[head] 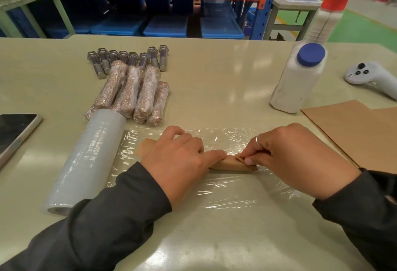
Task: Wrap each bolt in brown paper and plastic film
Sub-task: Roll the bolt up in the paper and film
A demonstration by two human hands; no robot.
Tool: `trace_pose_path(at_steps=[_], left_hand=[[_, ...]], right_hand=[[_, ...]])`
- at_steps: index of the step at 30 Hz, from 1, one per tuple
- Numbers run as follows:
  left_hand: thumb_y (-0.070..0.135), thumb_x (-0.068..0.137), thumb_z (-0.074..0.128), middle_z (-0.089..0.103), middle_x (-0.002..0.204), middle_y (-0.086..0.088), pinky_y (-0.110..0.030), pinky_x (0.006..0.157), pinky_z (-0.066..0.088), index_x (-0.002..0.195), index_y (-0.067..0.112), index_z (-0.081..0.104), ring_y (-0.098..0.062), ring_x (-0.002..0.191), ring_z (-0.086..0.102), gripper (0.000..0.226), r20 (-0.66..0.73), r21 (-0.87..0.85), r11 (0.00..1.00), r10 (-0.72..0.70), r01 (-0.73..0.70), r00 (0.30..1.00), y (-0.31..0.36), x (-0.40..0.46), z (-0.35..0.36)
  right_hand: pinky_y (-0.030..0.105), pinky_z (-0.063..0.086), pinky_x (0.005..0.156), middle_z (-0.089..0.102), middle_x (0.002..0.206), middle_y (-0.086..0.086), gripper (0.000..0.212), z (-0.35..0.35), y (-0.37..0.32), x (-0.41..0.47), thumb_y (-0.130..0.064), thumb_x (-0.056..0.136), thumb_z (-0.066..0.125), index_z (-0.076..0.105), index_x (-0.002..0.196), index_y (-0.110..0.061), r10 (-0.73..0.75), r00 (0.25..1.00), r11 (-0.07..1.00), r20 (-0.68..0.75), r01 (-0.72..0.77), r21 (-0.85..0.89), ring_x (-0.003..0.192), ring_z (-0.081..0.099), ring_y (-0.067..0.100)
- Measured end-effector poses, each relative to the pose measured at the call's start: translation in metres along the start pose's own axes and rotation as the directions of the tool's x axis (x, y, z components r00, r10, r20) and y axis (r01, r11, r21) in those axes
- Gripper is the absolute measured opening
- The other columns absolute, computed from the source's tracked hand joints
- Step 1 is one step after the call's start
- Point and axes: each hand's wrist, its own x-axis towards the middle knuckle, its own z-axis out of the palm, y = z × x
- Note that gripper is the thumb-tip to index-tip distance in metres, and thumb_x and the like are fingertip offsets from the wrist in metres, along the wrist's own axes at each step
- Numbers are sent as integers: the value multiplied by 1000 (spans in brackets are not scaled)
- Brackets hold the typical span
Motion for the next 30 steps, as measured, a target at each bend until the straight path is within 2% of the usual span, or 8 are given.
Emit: trace_pose_path(at_steps=[3, 8, 13, 16, 19, 22, 24, 30], left_hand=[[18, 65, 62, 61, 58, 0, -39, 69, 52, 94, 25, 74, -22, 52, 60, 31, 43, -17, 999, -36, 36, 998, 2, 1, -4], [21, 67, 64, 63, 62, 0, -39, 70, 51, 97, 22, 73, -23, 55, 62, 32, 102, -60, 997, -36, 42, 994, 1, 1, -5], [29, 88, 57, 65, 93, 0, -34, 94, 33, 125, 29, 56, -24, 89, 61, 37, 222, -50, 996, -66, 79, 973, 0, 4, -9], [25, 76, 66, 67, 75, -2, -39, 81, 46, 109, 21, 68, -26, 70, 64, 34, 193, -74, 993, -73, 89, 978, 2, 4, -12], [27, 77, 66, 67, 79, -3, -39, 84, 45, 111, 19, 66, -26, 74, 65, 35, 161, -39, 996, -71, 78, 984, 0, 3, -7], [41, 88, 55, 62, 110, 4, -30, 99, 27, 132, 27, 45, -20, 104, 57, 48, 247, 0, 993, -111, 114, 963, 0, 5, -9], [52, 89, 46, 49, 125, 13, -22, 98, 15, 137, 34, 32, -11, 117, 43, 53, 299, -12, 988, -142, 152, 944, -7, 4, -11], [57, 75, 61, 41, 94, 15, -20, 76, 30, 102, 37, 59, -6, 102, 45, 34, 293, 3, 956, -280, 292, 914, -39, -8, -35]], right_hand=[[18, 38, 74, 69, 103, -10, 21, -2, -3, -2, -34, 87, 61, 68, 107, -37, 4, 1000, 999, 27, -3, -53, 94, 57, 9], [17, 40, 77, 68, 107, -10, 22, -3, -2, -1, -34, 88, 60, 67, 109, -38, -20, 999, 996, 51, 24, -90, 97, 58, 9], [23, 44, 83, 69, 103, -10, 21, -4, -1, 0, -32, 86, 63, 69, 104, -39, -38, 998, 995, 59, 43, -90, 95, 59, 10], [26, 46, 83, 70, 99, -7, 19, -5, 0, 0, -31, 84, 66, 70, 101, -38, -30, 998, 998, 57, 33, -58, 93, 59, 12], [27, 46, 83, 70, 98, -7, 19, -5, 0, 0, -32, 83, 66, 71, 101, -38, -28, 997, 998, 65, 32, -57, 94, 58, 12], [25, 44, 82, 69, 100, -9, 19, -4, -1, 0, -32, 84, 65, 70, 102, -37, -34, 997, 996, 65, 39, -82, 94, 58, 11], [23, 44, 82, 68, 101, -10, 18, -3, -1, 0, -32, 85, 64, 70, 101, -37, -35, 997, 995, 66, 42, -94, 94, 58, 11], [20, 42, 77, 68, 100, -12, 17, -4, -2, 0, -33, 85, 63, 70, 100, -39, -33, 997, 993, 66, 40, -113, 90, 56, 9]])
